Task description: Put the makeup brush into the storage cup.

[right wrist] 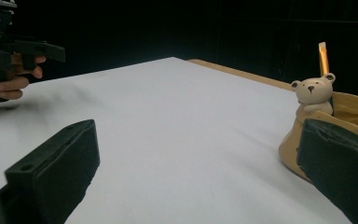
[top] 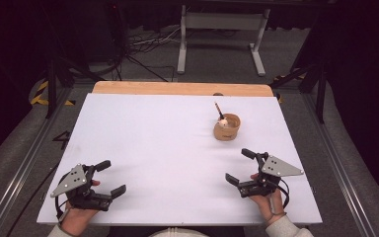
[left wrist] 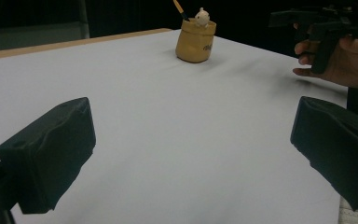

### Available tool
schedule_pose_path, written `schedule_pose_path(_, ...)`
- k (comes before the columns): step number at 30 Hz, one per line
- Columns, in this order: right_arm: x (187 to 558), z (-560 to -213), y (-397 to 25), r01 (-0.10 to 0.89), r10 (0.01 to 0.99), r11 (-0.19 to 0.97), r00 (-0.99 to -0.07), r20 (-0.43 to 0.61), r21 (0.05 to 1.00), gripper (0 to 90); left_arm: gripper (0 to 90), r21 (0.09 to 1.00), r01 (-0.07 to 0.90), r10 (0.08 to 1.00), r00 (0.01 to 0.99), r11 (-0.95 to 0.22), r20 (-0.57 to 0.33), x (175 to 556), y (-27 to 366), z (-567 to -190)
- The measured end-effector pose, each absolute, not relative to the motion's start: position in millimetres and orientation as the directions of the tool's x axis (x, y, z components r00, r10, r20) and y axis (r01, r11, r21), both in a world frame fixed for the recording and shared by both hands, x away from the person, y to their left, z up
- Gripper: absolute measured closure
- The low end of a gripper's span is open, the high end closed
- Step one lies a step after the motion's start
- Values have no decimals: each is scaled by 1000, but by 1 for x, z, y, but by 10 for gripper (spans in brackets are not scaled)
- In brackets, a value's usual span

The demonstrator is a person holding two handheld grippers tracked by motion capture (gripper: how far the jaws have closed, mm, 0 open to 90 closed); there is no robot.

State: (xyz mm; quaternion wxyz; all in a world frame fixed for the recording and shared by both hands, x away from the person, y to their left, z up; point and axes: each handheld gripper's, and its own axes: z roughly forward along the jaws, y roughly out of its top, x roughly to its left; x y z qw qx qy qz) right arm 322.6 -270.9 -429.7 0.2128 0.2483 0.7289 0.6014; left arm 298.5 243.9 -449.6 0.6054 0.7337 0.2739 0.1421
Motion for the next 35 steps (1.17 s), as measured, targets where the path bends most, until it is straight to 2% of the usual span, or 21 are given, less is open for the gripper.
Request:
schedule_pose_path(3,322,-432,-270,102,618,154,-786,-15,983,0,6,964,219,563,820,-152,-98,300,242,-452)
schedule_pose_path(16,323,-446,-265,114,617,190,-786,-28,975,0,2,964,228,533,837,-138,-121,305,243,-457)
schedule_pose_path(35,322,-447,-263,107,635,208,-771,-51,972,0,2,962,240,534,835,-133,-134,309,245,-461)
